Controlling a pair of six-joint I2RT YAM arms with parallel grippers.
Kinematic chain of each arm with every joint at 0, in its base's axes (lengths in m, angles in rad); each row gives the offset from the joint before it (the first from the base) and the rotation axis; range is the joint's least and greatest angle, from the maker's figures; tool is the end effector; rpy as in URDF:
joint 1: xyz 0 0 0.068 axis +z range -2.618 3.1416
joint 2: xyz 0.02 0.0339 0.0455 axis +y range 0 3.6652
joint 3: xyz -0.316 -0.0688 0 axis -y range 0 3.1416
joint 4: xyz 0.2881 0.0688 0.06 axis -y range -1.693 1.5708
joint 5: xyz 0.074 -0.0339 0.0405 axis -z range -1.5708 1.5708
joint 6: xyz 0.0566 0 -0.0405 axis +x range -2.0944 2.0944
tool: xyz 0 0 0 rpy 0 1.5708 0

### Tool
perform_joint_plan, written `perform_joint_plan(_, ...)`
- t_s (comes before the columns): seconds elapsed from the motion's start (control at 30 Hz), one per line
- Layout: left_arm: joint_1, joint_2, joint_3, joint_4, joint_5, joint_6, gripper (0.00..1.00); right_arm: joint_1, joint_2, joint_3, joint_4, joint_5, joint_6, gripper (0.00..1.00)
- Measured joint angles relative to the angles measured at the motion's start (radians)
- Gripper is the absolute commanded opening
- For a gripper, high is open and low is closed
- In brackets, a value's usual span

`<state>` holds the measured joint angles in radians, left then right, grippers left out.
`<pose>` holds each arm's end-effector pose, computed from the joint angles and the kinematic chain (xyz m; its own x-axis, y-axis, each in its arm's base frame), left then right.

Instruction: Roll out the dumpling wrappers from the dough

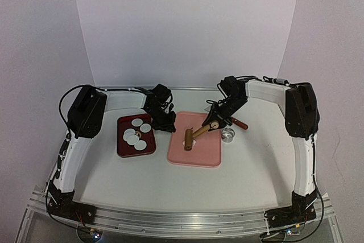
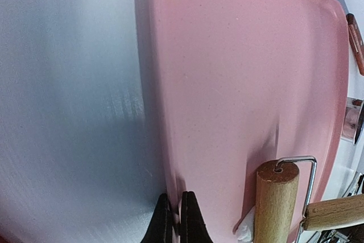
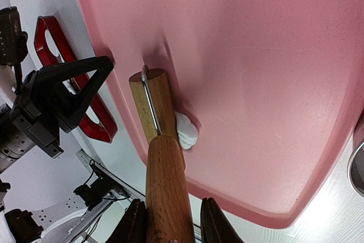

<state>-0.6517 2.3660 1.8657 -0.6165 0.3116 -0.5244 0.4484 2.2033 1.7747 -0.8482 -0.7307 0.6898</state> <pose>0.4532 -0.3676 0.1343 -0.9611 0.1338 -0.2417 0.2345 0.8574 -0.4581 0.4589 0.2627 0.1920 -0.9817 0.0536 0.1830 0.1654 0.7170 0.6771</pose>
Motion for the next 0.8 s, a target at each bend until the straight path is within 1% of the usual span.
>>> perform_joint_plan(0.8,-0.008,0.000,-0.002,0.032,0.002,-0.027,0.00,-0.050,-0.078,-0.135,0.089,0.003,0.013,0.00)
